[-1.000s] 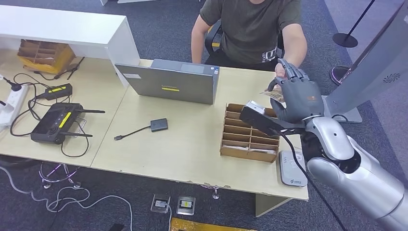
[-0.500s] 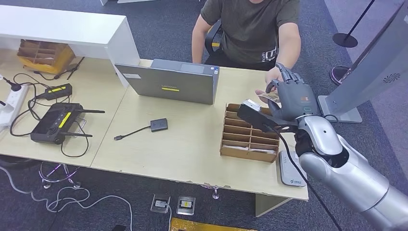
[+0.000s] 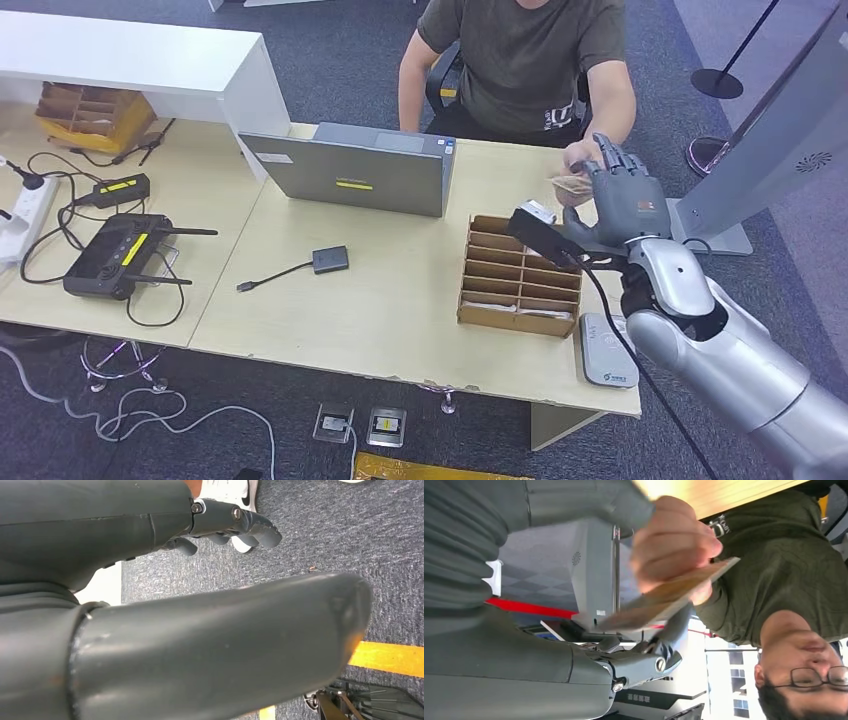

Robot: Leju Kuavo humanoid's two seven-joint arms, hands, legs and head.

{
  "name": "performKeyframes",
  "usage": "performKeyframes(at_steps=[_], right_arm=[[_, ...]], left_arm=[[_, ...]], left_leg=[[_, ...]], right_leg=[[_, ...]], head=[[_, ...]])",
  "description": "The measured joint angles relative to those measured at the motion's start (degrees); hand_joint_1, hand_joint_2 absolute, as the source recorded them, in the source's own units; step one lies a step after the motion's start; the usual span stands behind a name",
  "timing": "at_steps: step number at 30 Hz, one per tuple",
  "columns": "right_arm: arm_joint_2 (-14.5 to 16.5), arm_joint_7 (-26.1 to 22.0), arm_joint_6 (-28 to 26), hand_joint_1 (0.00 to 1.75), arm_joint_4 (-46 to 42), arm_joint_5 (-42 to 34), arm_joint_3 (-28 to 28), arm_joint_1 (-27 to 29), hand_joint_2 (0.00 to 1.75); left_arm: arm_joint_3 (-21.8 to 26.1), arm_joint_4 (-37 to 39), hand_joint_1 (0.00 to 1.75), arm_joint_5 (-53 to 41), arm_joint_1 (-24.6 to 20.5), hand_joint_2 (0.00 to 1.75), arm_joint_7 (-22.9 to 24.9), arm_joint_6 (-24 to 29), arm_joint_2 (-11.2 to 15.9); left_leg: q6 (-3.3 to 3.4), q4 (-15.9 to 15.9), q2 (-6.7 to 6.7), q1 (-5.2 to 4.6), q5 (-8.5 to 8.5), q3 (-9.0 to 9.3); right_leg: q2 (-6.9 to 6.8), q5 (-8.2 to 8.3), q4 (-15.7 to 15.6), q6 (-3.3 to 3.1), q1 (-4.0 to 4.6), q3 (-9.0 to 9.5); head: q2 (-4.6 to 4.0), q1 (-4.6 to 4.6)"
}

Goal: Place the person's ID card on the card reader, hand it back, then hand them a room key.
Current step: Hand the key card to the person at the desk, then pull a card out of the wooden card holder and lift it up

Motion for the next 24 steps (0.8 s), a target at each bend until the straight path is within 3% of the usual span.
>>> performKeyframes(at_steps=[11,14,18,24], right_arm=[[-0.02,-1.71,-7.08,0.0,0.97,0.91,0.0,1.16,0.0],[-0.26,-0.84,-5.05,0.0,-0.53,1.77,-0.03,2.07,0.0],[-1.41,4.37,-0.25,0.0,-4.3,-0.67,-0.66,3.64,0.0],[-6.08,8.68,6.61,0.0,-13.6,-4.26,-1.51,6.0,0.0]], left_arm=[[0.0,0.0,0.0,1.31,0.52,0.0,-0.07,0.63,-0.02],[0.0,0.0,0.0,1.38,0.9,0.0,-0.19,0.6,-0.01],[0.0,0.0,0.0,1.36,1.23,0.0,-0.19,1.14,0.01],[0.0,0.0,0.0,1.3,1.31,0.0,-0.23,0.99,0.26]], left_leg=[[0.0,0.0,0.01,0.0,0.0,0.01],[0.0,0.0,0.03,0.0,0.0,0.04],[0.0,0.01,0.04,0.0,0.0,0.05],[0.0,0.01,0.04,-0.02,-0.01,0.07]], right_leg=[[0.01,0.0,0.0,0.0,0.01,-0.01],[0.03,0.0,0.0,0.0,0.0,-0.02],[0.02,0.0,-0.01,0.0,0.0,-0.03],[0.06,0.0,-0.02,0.0,-0.01,-0.03]], head=[[0.0,0.0],[0.01,-0.01],[0.0,0.0],[0.01,-0.01]])
